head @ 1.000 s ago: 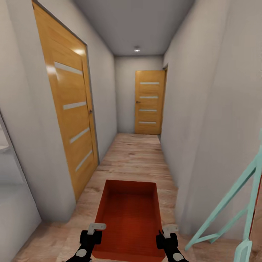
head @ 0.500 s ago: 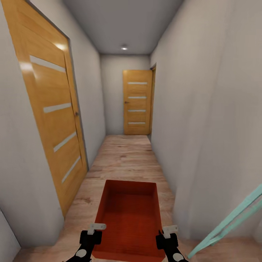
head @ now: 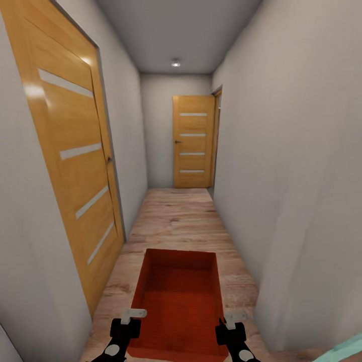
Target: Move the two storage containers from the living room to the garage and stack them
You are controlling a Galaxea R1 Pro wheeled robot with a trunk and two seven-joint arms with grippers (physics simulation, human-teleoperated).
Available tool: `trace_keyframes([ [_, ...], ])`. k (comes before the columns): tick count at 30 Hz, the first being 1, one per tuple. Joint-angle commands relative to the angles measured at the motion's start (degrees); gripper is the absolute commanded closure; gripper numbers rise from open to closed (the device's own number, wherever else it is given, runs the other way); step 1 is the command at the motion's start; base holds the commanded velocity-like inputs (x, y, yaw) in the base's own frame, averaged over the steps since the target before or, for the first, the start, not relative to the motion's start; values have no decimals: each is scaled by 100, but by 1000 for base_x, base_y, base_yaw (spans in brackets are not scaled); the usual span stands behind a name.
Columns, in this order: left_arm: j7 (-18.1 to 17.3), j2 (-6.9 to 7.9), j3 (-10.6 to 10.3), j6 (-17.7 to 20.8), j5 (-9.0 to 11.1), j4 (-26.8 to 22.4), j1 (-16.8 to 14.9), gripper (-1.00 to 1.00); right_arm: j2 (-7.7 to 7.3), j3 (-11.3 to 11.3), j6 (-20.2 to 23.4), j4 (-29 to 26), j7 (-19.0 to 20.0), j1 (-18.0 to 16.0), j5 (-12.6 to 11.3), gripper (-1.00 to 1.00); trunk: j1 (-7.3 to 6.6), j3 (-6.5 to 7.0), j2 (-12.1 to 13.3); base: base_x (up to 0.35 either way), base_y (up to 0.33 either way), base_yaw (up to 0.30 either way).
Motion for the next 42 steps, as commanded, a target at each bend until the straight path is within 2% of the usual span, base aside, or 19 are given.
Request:
trace_keyframes([
  [1, 37, -24, 221, 2, 224, -47, -8, 100, 2, -23, -2, 2, -66, 7, 40, 100, 3, -7, -4, 301, 244, 0],
  [9, 43, -32, 221, 0, 224, -47, -8, 100, 3, -20, -2, -17, -66, 74, 42, 100, 3, -7, -4, 302, 123, 0],
  [42, 39, -34, 219, 9, 215, -47, -8, 100, 7, -14, -10, -18, -66, 78, 47, 100, 3, -7, -4, 337, 2, 0],
])
